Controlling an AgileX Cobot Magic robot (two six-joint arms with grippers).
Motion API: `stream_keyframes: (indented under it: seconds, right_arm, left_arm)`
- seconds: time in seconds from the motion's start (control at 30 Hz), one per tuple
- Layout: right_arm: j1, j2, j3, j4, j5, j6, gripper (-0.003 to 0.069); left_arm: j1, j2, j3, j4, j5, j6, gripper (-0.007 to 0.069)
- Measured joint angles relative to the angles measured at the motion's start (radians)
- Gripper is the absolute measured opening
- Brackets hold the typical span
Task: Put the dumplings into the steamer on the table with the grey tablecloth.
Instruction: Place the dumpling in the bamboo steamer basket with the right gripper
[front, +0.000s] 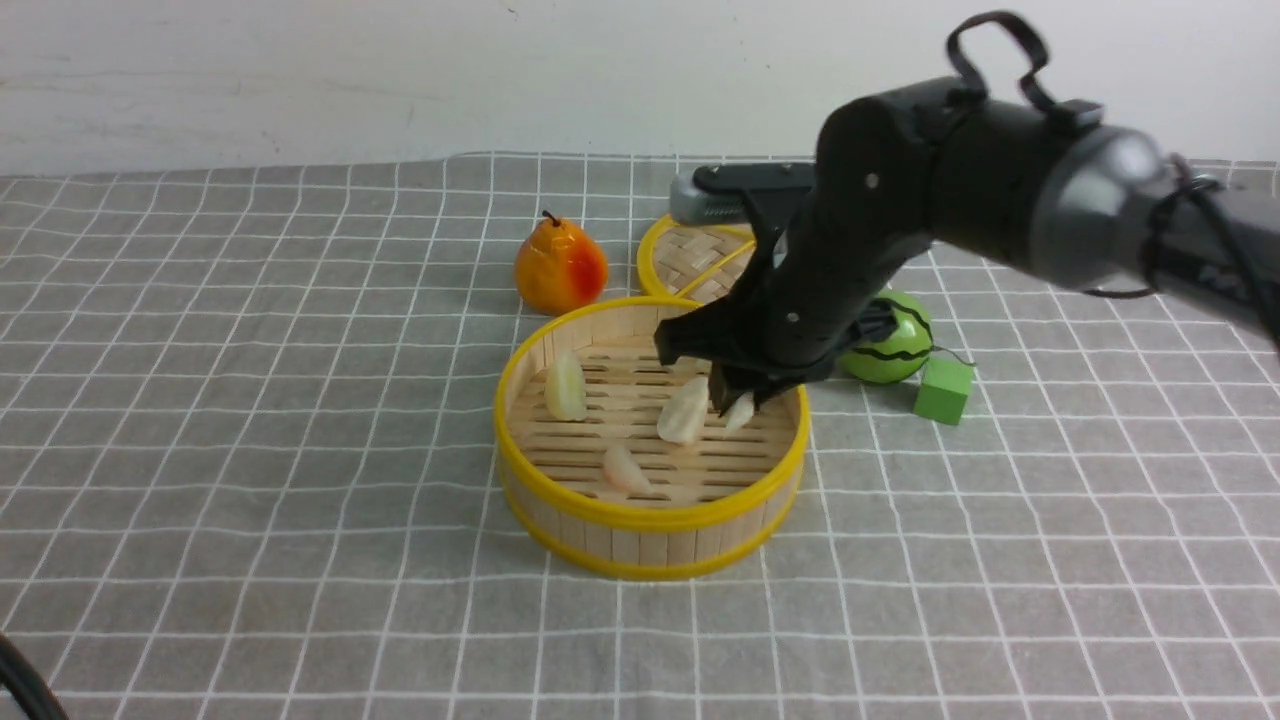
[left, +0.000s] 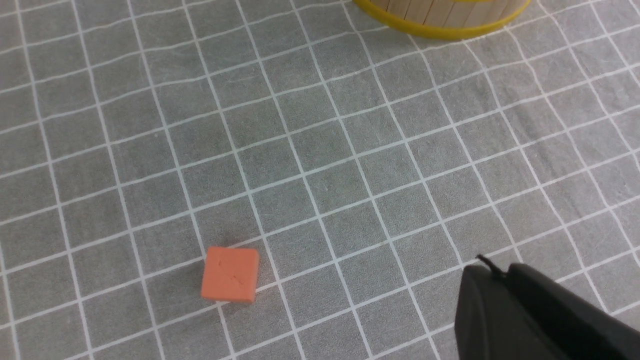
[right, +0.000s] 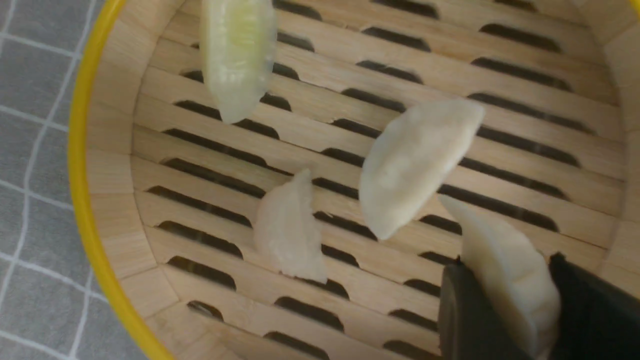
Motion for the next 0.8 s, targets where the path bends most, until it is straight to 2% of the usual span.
stream_keyframes:
  seconds: [0.27, 0.37, 0.4, 0.5, 0.6, 0.7, 0.8]
  right_arm:
    - [0.002, 0.088, -0.032, 0.006, 0.011, 0.0, 0.0204]
    - [0.002, 0.092, -0.033, 0.007, 0.011, 0.005, 0.0243]
    - [0.002, 0.094, -0.034, 0.006, 0.011, 0.008, 0.0295]
    - [0.002, 0.095, -0.036, 0.006, 0.028, 0.011, 0.0389]
    - [0.002, 0.094, -0.047, 0.007, 0.055, 0.011, 0.0434]
    - [0.002, 0.069, -0.062, 0.007, 0.101, -0.001, 0.0447]
    - [0.003, -0.006, -0.069, 0.005, 0.136, -0.047, 0.0427]
  left_arm:
    - [0.0, 0.0, 0.0, 0.004, 0.021, 0.0, 0.0041]
    - [0.0, 0.0, 0.0, 0.006, 0.021, 0.0, 0.0046]
    - [0.0, 0.0, 0.0, 0.009, 0.021, 0.0, 0.0048]
    - [0.0, 0.0, 0.0, 0.016, 0.021, 0.0, 0.0049]
    - [0.0, 0.0, 0.0, 0.019, 0.021, 0.0, 0.0049]
    - [0.0, 0.0, 0.0, 0.019, 0.023, 0.0, 0.0049]
    - [0.0, -0.014, 0.001, 0.012, 0.03, 0.0, 0.005]
